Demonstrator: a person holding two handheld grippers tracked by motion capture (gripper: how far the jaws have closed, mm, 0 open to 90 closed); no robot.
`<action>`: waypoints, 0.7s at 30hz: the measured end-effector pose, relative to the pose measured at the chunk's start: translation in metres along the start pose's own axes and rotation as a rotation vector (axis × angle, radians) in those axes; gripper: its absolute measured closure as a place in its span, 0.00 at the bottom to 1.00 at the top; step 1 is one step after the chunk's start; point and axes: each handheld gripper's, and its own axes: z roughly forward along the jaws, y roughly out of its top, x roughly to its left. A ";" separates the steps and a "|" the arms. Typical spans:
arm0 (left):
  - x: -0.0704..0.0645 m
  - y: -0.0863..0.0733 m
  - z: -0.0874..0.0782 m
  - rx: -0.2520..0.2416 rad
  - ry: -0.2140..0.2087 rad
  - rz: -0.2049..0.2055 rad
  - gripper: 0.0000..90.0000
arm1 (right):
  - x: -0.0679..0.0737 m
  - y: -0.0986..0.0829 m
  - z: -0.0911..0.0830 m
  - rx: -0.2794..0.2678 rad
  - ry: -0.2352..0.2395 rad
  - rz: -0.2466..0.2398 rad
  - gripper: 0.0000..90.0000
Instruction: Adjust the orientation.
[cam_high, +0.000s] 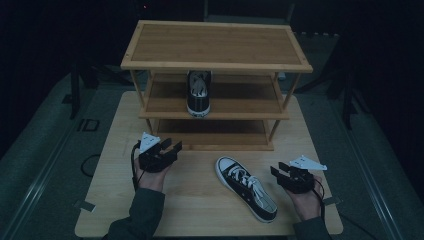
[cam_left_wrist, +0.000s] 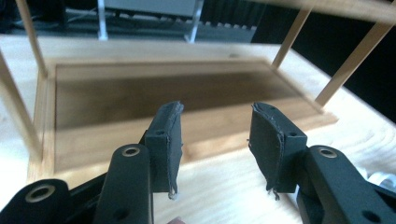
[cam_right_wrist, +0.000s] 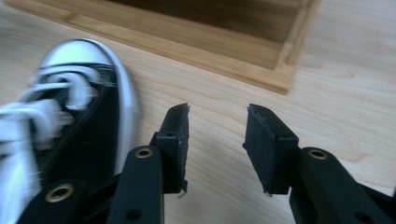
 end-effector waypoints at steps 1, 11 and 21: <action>0.001 -0.003 0.000 0.005 0.001 -0.002 0.60 | 0.003 0.001 -0.003 -0.006 0.007 -0.009 0.67; 0.006 -0.026 0.005 0.058 0.020 0.002 0.59 | 0.034 0.002 -0.018 -0.022 0.061 -0.111 0.72; 0.012 -0.038 0.016 0.093 0.042 0.031 0.59 | 0.049 -0.001 -0.023 -0.017 0.108 -0.158 0.72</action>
